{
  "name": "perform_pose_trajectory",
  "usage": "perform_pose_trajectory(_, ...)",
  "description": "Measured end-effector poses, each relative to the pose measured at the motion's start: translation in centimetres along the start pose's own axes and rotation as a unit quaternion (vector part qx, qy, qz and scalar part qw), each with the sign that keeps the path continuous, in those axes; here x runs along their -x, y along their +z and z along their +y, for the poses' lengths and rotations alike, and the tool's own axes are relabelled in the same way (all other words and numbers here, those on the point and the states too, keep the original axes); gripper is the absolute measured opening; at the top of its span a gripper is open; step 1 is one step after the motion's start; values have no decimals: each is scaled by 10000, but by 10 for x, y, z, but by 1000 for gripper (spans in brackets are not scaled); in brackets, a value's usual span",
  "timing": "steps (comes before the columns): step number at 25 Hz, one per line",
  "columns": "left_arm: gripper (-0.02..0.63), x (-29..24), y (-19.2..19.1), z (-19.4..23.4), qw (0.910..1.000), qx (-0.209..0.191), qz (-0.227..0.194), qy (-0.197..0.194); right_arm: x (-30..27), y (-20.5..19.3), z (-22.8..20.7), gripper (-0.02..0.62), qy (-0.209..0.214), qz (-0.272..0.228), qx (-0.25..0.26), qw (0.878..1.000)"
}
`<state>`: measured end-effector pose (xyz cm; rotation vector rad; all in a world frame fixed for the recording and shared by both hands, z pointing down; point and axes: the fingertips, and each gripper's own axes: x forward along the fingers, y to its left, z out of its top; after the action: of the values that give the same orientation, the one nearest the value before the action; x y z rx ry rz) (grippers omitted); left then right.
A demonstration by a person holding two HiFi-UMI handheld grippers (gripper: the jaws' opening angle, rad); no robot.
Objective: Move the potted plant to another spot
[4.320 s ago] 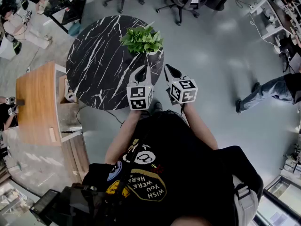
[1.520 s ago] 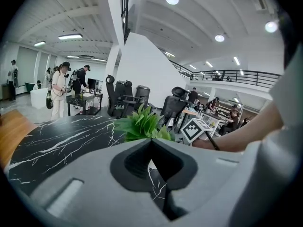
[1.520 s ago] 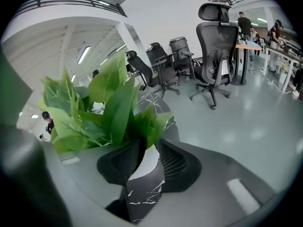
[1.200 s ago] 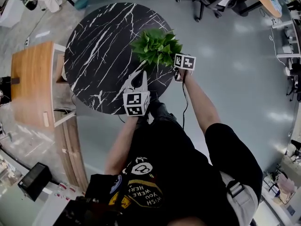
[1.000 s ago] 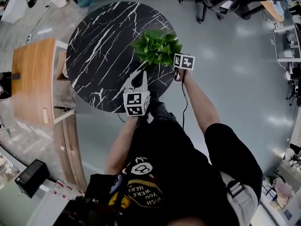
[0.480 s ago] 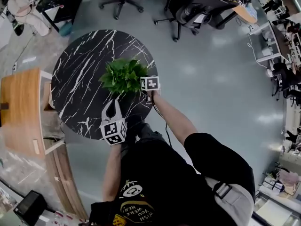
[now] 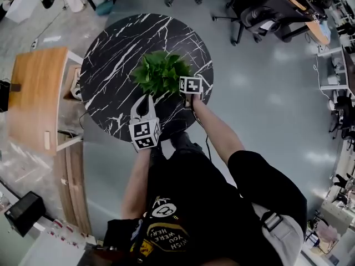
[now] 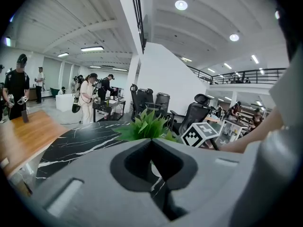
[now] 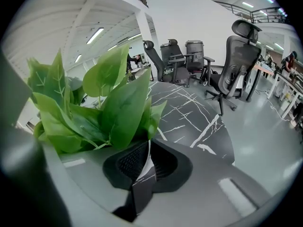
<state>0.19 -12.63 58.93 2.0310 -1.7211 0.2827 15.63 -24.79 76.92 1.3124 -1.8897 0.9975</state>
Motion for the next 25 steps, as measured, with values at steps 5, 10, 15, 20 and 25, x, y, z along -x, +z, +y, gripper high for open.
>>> perform_pose_trajectory(5,5,9,6,44,10000,-34,-89,29,-5,-4,40,23,-109,-28,-61,9999)
perform_pose_trajectory(10,5,28,9,103,10000,44,-63,52,-16,-13,93,23,-176,-37,-136,9997)
perform_pose_trajectory(15,5,42,4,157,9997,146,-42,184,-34,-8,148,21,-167,-28,36,9998)
perform_pose_trajectory(20,5,59,1,203,9989,306,-90,338,-54,-5,208,20,-117,18,229,9997)
perform_pose_trajectory(25,5,75,2,249,9972,450,-170,565,-77,3,269,21,37,44,466,9989)
